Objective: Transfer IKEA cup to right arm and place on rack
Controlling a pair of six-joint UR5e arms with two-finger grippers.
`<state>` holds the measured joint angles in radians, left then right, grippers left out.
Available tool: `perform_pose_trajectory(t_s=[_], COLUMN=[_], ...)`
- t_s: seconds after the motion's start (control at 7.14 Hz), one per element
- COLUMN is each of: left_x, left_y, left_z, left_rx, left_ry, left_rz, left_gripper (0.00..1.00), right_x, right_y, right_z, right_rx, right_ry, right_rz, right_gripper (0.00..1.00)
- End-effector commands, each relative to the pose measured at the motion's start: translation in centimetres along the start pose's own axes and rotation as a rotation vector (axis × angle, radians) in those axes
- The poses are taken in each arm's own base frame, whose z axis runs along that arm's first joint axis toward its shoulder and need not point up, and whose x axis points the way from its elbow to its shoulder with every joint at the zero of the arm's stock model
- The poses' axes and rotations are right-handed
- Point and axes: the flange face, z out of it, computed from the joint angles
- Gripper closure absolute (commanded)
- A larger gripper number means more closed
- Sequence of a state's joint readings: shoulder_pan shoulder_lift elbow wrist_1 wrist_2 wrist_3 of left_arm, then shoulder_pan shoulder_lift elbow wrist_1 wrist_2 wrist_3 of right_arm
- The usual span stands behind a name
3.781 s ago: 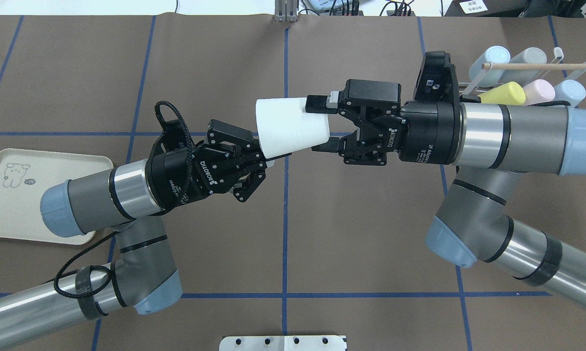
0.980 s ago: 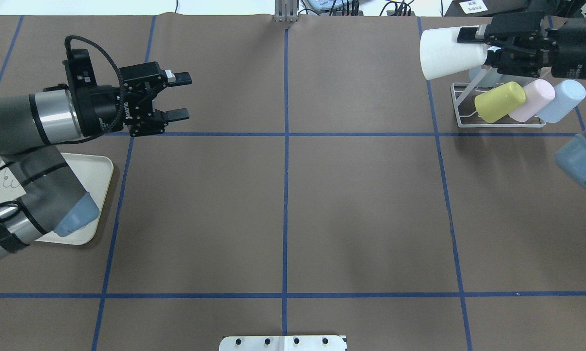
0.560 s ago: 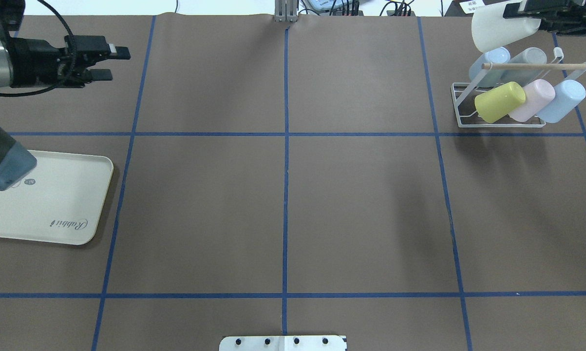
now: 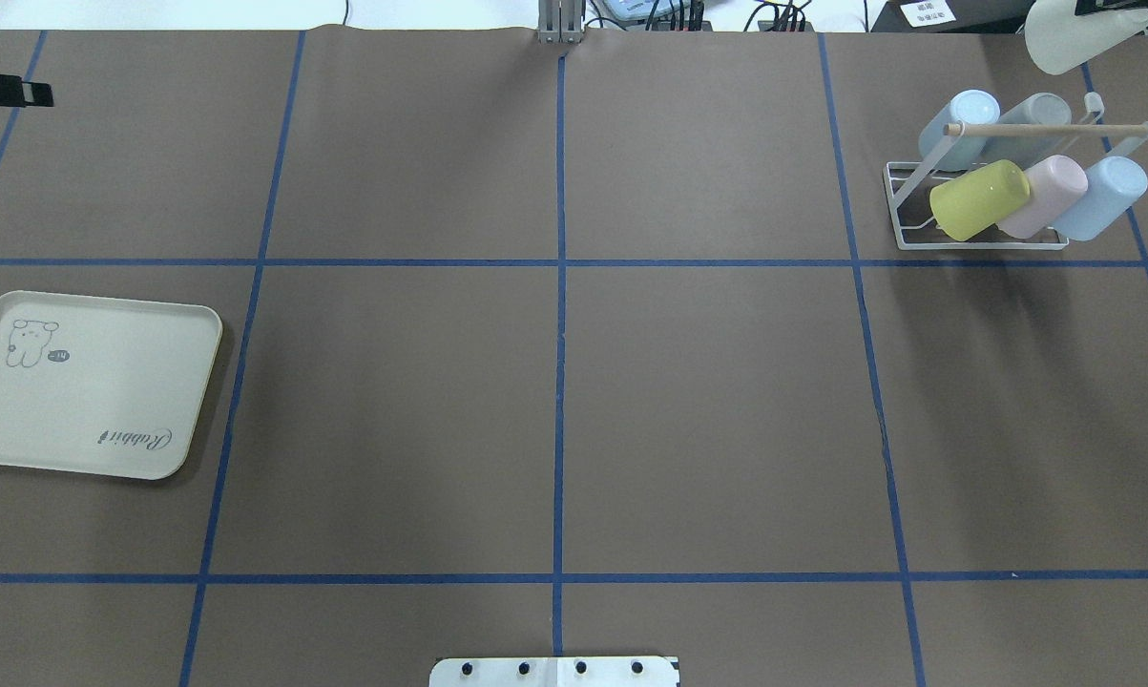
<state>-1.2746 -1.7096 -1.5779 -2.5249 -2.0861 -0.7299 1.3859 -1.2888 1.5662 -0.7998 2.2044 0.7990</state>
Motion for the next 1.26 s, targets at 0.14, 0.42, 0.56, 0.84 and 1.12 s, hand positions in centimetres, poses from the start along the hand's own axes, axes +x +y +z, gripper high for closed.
perform_pose_trajectory(t_s=[0.14, 0.42, 0.56, 0.84, 1.12], left_x=[-8.7, -10.1, -10.3, -10.1, -10.7], left_y=[1.2, 3.4, 4.0, 3.9, 5.0], left_z=[-2.1, -1.6, -1.9, -2.0, -2.2], left_rx=[-0.183, -0.296, -0.298, -0.292, -0.303], left_ry=[-0.203, -0.226, -0.227, -0.223, -0.228], left_rz=[0.159, 0.081, 0.079, 0.084, 0.076], left_gripper=[0.00, 0.00, 0.00, 0.00, 0.00], right_x=[7.9, 10.0, 10.7, 10.0, 10.4], right_y=[-3.6, -3.8, -4.4, -5.7, -4.9], right_z=[4.1, 5.5, 5.2, 5.7, 6.9], right_rx=[-0.101, -0.215, -0.298, -0.366, -0.387], right_ry=[0.061, 0.113, 0.112, 0.133, 0.140], right_rz=[-0.066, -0.047, -0.058, -0.021, -0.016], right_gripper=[0.84, 0.86, 0.86, 0.86, 0.86])
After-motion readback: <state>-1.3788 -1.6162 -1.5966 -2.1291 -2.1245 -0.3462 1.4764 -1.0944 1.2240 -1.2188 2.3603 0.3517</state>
